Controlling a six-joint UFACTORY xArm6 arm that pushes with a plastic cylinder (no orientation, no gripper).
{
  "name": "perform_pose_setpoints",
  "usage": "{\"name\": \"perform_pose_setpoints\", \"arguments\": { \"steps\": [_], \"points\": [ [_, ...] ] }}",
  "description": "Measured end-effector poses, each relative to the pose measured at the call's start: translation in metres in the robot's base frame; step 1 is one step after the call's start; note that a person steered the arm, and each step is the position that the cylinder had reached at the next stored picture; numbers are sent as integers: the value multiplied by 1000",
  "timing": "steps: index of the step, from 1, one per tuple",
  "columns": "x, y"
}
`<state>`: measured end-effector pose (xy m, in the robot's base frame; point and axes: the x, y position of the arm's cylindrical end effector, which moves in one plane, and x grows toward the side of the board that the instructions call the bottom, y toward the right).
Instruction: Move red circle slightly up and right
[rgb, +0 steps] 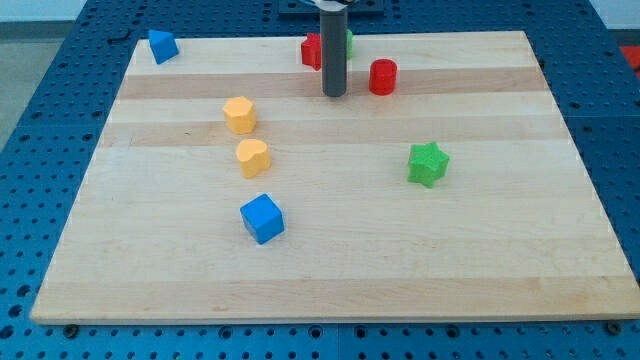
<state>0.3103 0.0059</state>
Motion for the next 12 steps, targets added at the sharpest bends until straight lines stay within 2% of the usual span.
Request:
{"name": "perform_pose_setpoints", "arguments": {
  "steps": [3,5,6,9,12],
  "points": [
    [-5,61],
    [-46,74],
    [-52,80],
    [-52,117],
    [-55,119]
  ]
}}
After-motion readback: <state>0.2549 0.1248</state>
